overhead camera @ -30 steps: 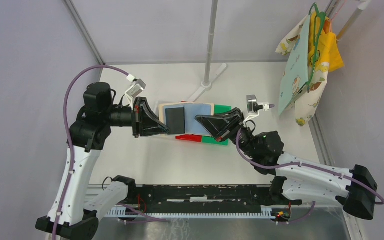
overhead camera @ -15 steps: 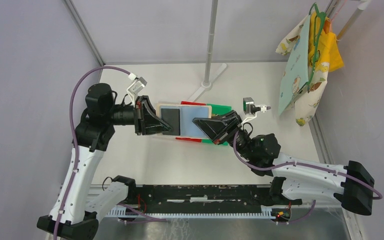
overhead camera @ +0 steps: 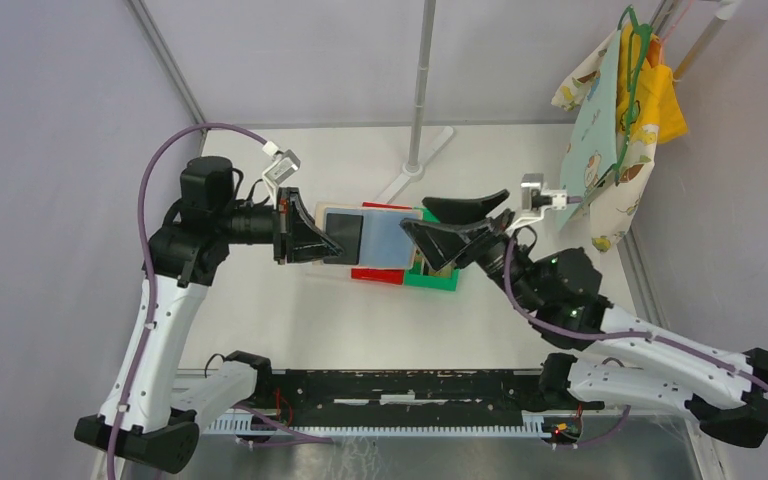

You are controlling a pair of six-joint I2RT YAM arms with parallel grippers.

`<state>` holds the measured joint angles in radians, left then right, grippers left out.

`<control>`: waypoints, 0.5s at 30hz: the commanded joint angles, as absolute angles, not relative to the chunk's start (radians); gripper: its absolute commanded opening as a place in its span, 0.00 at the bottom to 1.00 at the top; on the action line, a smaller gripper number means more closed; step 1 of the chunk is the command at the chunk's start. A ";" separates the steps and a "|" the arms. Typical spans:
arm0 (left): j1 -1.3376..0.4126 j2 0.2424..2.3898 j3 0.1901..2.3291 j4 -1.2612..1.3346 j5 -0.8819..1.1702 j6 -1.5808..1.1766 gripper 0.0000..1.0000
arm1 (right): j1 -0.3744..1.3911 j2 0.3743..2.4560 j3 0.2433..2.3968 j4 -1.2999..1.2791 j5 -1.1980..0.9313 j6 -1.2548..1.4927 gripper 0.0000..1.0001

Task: Take the credit cards out of the card holder
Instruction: Remove the credit card from the card holder.

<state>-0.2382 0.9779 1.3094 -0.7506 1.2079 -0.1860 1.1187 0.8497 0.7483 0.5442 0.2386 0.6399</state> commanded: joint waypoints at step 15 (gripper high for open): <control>-0.243 1.034 1.450 -1.465 1.087 0.777 0.02 | 1.107 1.268 1.578 -0.431 -0.337 -0.031 0.98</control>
